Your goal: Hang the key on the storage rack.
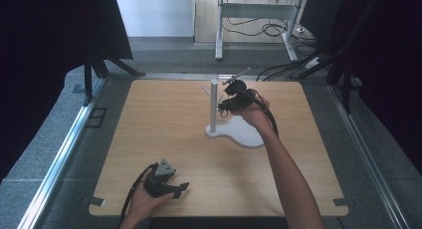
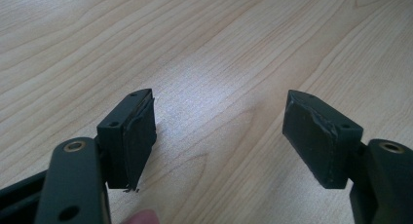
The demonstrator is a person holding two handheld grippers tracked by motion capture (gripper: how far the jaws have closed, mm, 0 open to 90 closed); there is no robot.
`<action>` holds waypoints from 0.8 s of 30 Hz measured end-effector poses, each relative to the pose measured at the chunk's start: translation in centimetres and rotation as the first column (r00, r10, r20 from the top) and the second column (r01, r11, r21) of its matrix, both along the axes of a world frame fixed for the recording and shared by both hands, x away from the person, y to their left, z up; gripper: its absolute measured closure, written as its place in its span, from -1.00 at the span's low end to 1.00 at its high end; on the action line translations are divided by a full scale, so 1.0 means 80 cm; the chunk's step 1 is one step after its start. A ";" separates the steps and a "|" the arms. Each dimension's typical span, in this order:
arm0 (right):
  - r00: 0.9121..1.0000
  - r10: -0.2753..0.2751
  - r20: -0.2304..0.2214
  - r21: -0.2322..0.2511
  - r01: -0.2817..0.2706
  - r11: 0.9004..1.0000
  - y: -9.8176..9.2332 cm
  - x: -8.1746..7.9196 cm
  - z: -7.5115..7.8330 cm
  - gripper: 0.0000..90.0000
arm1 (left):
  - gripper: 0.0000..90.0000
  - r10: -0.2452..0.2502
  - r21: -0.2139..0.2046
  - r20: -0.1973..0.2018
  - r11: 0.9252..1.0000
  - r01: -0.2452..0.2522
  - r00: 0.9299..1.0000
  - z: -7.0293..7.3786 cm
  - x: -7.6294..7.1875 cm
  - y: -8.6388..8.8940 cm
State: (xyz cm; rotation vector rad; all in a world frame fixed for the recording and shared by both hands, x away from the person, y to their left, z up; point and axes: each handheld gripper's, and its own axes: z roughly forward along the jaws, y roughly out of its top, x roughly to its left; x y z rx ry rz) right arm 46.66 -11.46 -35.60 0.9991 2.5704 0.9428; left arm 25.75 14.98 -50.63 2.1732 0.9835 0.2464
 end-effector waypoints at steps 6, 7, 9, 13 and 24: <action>1.000 0.014 0.000 0.009 -0.014 1.000 -0.004 -0.016 0.005 0.56 | -0.37 -0.006 0.003 0.000 1.000 0.006 1.000 0.000 -0.002 -0.002; 1.000 0.019 -0.003 0.010 -0.019 1.000 -0.006 -0.020 0.007 0.54 | -0.37 -0.006 0.003 -0.001 1.000 0.006 1.000 -0.001 -0.002 -0.002; 1.000 0.028 -0.001 0.013 -0.028 1.000 -0.009 -0.027 0.009 0.51 | -0.37 -0.004 0.008 -0.002 1.000 0.004 1.000 -0.001 -0.004 -0.003; 0.999 0.047 0.003 0.016 -0.047 0.999 -0.016 -0.040 0.010 0.44 | -0.37 -0.001 0.011 0.003 1.000 0.001 1.000 0.001 -0.007 -0.004; 0.998 0.051 0.030 0.040 -0.052 0.998 -0.044 -0.087 -0.010 0.21 | -0.37 -0.003 0.023 0.005 1.000 0.003 1.000 -0.001 -0.009 -0.005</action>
